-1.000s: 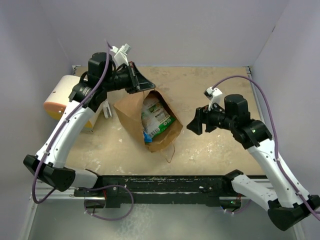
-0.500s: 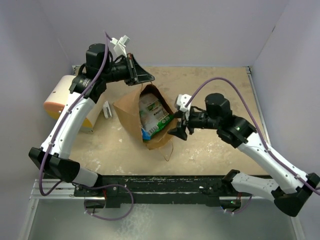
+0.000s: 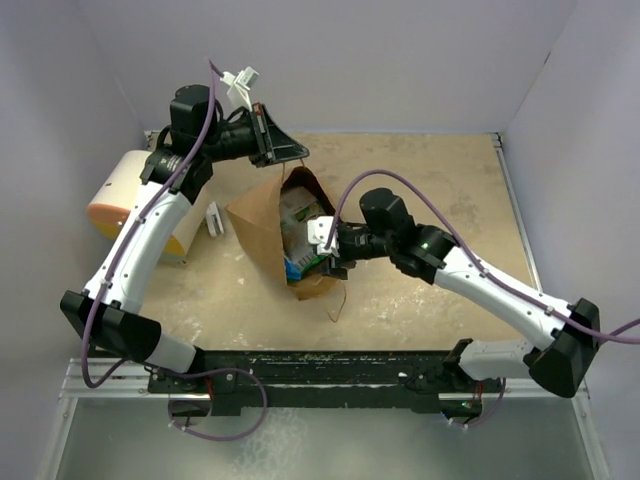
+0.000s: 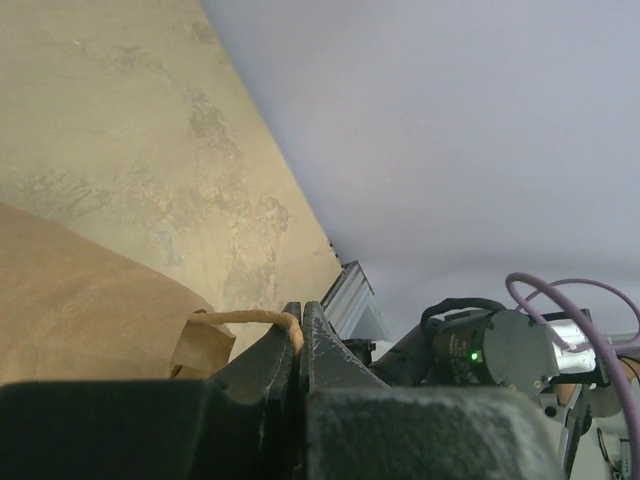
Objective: Take the snacks out of the paper bag
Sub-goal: Take out the snack from the paper bag.
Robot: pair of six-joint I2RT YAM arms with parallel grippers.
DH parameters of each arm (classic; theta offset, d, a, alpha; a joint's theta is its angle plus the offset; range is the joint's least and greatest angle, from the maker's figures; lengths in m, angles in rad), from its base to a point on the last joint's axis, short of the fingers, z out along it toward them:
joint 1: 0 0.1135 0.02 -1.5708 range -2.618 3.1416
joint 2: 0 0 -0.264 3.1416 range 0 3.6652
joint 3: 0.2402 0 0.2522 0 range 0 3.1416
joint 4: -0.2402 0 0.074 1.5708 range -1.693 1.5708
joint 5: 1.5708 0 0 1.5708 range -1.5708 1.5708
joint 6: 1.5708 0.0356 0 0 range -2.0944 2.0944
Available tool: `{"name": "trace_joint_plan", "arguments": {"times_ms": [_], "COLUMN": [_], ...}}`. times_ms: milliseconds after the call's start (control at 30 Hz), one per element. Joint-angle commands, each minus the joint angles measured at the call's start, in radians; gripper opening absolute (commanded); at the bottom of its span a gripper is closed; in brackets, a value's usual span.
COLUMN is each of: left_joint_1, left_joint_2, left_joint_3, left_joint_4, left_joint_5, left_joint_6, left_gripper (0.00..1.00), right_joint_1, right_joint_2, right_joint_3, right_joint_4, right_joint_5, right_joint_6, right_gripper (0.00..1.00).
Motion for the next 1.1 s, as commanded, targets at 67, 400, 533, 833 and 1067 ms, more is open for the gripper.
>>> {"name": "trace_joint_plan", "arguments": {"times_ms": [67,400,533,833,1067], "left_joint_1": [0.018,0.025,0.025,0.027,0.03], "left_joint_2": [-0.018,-0.037,-0.048,-0.043,-0.026], "left_joint_3": [0.012,-0.013,-0.04,-0.033,-0.018], "left_joint_4": [0.15,0.126,0.159,0.162,0.163], "left_joint_5": [0.034,-0.007,-0.007,0.018,0.042], "left_joint_6": [-0.027,-0.07,-0.101,-0.102,-0.1], "left_gripper": [0.0,0.0,0.0,0.0,0.0], "right_joint_1": [0.023,0.027,0.026,0.045,0.073], "right_joint_2": [0.032,0.105,0.156,0.257,0.298], "right_joint_3": [-0.072,-0.182,-0.165,-0.147,-0.168], "right_joint_4": [0.255,0.419,0.416,0.486,0.579], "right_joint_5": [0.045,0.034,0.005,-0.034,0.046], "right_joint_6": [-0.023,-0.016,-0.047,-0.032,-0.004], "right_gripper": [0.65,0.59,0.59,0.63,0.61]}}
